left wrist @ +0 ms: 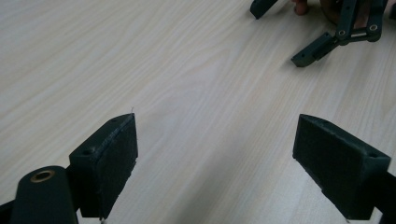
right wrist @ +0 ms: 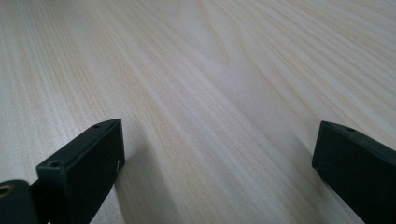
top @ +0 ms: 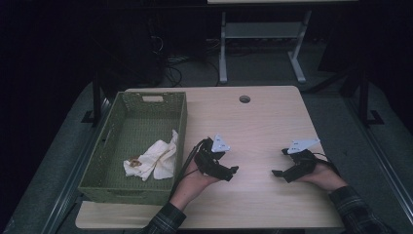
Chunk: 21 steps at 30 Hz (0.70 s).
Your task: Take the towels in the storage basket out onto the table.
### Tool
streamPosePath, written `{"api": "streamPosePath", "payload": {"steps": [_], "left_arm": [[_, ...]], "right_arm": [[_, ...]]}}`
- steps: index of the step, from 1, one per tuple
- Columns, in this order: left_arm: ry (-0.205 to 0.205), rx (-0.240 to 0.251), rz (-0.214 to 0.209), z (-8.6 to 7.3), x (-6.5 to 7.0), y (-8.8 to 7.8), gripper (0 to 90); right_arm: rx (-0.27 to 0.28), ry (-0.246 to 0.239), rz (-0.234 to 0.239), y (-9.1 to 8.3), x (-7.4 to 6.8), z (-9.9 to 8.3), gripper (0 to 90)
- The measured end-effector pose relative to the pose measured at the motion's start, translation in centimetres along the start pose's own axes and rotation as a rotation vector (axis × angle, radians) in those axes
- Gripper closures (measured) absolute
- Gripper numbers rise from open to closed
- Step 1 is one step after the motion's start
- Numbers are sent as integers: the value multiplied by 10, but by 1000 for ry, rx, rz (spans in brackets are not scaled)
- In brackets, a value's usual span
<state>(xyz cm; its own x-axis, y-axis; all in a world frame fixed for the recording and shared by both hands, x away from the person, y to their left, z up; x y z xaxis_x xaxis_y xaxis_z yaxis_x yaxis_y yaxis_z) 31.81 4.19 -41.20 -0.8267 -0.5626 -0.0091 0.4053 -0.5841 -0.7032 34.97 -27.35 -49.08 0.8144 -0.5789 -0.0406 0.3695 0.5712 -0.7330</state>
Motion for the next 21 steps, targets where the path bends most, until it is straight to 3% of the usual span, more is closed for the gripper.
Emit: {"api": "streamPosePath", "payload": {"steps": [8,17,21], "left_arm": [[16,7,-20,8,-3,-4,133],[37,14,-44,17,-16,-15,133],[18,29,-57,17,-21,-19,133]], "right_arm": [[0,0,0,0,0,0,18],[0,-1,-1,0,0,0,18],[0,-3,0,0,0,0,18]]}}
Point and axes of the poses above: each handheld gripper's, and its own axes: y roughly forward along the jaws, z roughly out of its top, x roughly to its right, the point moved 1 cm from there along y, roughly forward along the jaws, and after that the axes turned 2 degrees about -x, right-handed, at the moved point
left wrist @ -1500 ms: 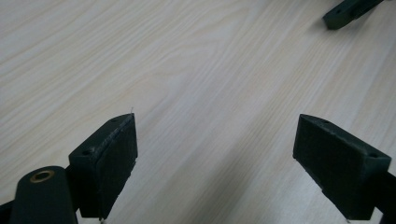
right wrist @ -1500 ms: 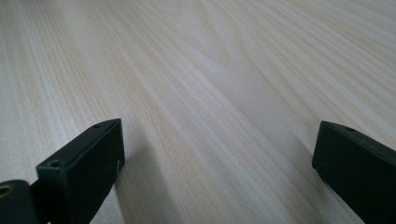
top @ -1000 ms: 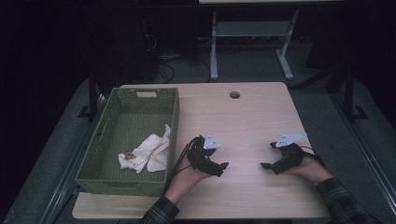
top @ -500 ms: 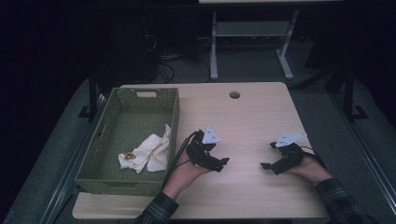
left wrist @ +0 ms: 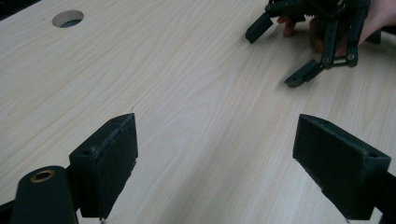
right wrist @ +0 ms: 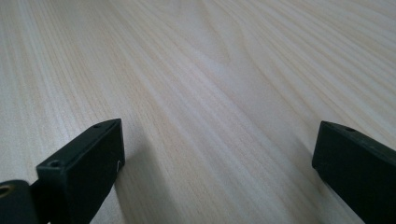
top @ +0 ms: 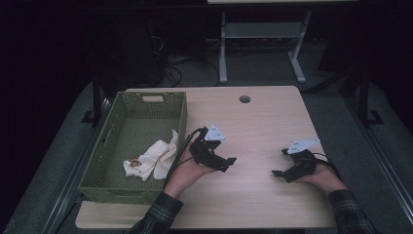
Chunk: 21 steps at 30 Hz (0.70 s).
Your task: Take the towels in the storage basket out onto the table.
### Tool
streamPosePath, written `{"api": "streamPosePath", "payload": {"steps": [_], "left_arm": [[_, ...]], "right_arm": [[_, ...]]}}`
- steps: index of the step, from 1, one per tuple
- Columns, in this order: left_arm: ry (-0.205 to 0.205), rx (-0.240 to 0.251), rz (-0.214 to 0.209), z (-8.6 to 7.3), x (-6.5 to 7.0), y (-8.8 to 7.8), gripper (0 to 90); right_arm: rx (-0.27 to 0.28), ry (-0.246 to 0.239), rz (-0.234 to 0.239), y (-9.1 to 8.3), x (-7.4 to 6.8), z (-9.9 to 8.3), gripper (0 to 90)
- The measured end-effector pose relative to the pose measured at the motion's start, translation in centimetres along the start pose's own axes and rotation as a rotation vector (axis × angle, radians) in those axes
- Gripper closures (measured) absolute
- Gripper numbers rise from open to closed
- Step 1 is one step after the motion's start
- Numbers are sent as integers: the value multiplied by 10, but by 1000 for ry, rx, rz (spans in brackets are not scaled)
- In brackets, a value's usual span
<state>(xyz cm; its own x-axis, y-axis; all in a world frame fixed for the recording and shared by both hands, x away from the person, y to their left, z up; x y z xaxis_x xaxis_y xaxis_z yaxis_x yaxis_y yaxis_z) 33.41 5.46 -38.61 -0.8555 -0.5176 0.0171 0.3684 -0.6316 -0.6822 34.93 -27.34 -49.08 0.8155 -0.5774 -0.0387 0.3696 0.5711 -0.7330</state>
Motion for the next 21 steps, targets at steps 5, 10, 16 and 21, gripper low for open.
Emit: {"api": "streamPosePath", "payload": {"steps": [5,10,16,21], "left_arm": [[-3,5,-9,-1,-5,-6,133],[-1,10,-17,0,-8,-8,133],[-28,23,-26,-1,-14,-15,133],[-27,28,-39,1,-16,-18,132]], "right_arm": [[1,-6,4,0,-1,0,18],[1,-7,4,0,-1,0,18],[1,-7,4,0,-1,0,17],[1,-6,4,0,-1,0,18]]}}
Point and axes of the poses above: each handheld gripper's, and its own axes: y roughly forward along the jaws, z roughly out of its top, x roughly to its right, the point moved 1 cm from there along y, roughly forward along the jaws, and after that the axes turned 2 degrees about -x, right-handed, at the moved point
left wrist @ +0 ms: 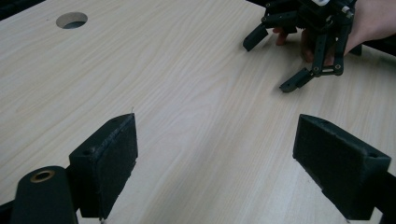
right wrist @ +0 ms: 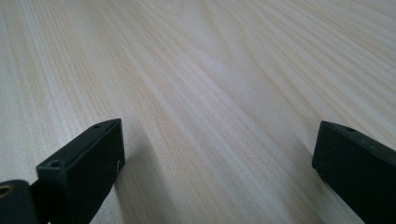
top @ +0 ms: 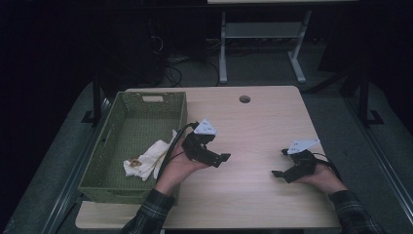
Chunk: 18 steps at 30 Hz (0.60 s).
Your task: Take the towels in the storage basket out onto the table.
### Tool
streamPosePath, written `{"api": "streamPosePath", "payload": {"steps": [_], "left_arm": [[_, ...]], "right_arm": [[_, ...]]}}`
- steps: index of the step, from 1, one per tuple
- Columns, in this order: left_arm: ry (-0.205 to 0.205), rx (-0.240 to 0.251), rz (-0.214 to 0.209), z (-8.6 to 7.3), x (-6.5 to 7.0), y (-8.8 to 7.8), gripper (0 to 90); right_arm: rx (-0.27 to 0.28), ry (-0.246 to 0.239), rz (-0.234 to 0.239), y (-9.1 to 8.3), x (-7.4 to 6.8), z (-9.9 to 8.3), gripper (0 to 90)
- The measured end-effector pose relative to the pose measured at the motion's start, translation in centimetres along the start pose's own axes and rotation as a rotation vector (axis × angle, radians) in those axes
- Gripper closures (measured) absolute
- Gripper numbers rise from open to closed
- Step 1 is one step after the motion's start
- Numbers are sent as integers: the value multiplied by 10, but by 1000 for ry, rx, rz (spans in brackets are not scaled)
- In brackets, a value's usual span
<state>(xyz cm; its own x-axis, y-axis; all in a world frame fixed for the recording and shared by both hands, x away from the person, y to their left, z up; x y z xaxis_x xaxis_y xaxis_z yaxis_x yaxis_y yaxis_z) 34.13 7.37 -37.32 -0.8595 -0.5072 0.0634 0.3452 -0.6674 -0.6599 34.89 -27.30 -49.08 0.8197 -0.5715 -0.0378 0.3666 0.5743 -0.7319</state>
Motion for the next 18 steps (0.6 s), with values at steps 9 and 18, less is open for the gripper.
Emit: {"api": "streamPosePath", "payload": {"steps": [9,18], "left_arm": [[-6,13,9,2,-6,-12,133],[-21,23,35,-1,-18,-26,132]], "right_arm": [[1,1,0,0,0,0,18],[1,0,0,0,0,0,18]]}}
Point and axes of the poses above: each handheld gripper's, and its own axes: y roughly forward along the jaws, z roughly out of its top, x roughly to its right, the point moved 1 cm from there along y, roughly forward along the jaws, and after that the axes turned 2 degrees about -x, right-handed, at the moved point
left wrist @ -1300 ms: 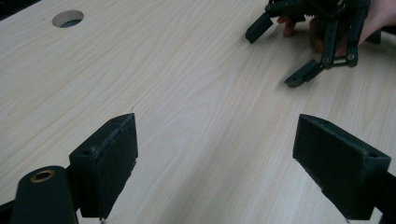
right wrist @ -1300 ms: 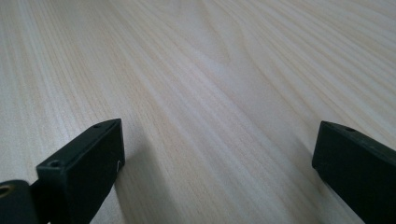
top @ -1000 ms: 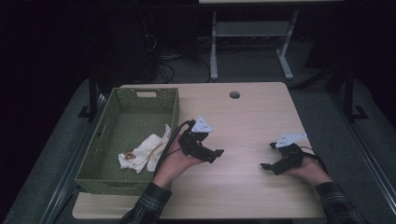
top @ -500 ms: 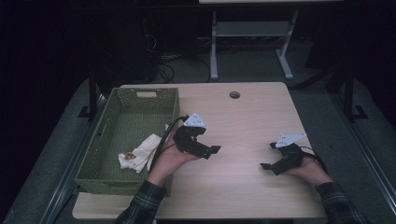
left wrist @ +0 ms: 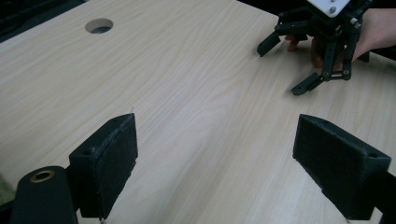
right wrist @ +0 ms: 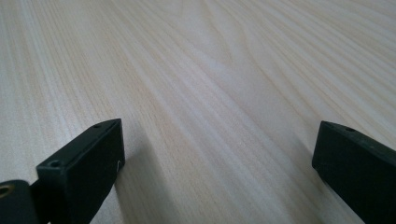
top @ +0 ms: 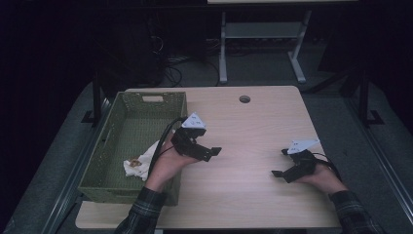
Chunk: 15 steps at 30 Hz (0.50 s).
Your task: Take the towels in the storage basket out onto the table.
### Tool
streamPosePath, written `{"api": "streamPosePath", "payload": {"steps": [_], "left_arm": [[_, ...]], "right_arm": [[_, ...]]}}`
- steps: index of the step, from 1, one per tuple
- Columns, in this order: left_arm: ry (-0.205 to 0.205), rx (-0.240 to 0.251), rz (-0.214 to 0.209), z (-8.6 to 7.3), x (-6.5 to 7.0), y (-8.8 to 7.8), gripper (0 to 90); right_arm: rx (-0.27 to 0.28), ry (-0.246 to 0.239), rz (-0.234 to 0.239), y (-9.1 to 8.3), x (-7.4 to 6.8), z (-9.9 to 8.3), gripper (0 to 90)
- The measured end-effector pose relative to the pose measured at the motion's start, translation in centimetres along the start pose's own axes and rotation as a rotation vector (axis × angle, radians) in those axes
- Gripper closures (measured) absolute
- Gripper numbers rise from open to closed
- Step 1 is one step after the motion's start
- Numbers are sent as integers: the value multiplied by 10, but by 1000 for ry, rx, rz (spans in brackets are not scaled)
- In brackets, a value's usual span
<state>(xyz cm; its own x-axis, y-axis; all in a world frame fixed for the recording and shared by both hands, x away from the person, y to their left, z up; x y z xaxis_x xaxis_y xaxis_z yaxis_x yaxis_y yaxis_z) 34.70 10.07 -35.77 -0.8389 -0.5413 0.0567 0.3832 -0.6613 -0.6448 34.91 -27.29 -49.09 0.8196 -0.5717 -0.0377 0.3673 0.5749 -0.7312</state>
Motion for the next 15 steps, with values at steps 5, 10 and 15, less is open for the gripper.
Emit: {"api": "streamPosePath", "payload": {"steps": [5,10,15], "left_arm": [[4,15,31,-3,-8,-13,131],[-2,13,44,-6,-14,-21,131],[-8,9,59,-12,-22,-31,132]], "right_arm": [[0,1,0,0,0,0,18],[0,1,0,0,0,0,18],[0,1,0,0,0,0,18]]}}
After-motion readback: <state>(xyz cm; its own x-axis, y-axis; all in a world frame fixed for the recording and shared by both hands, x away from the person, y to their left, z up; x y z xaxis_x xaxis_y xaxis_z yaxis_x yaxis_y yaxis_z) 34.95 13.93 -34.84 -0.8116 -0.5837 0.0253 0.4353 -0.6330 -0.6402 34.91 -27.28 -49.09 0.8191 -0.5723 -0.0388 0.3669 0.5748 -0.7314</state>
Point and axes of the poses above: each handheld gripper's, and its own axes: y roughly forward along the jaws, z roughly out of its top, x roughly to its right, the point moved 1 cm from there along y, roughly forward along the jaws, and after that the axes turned 2 degrees about -x, right-handed, at the moved point
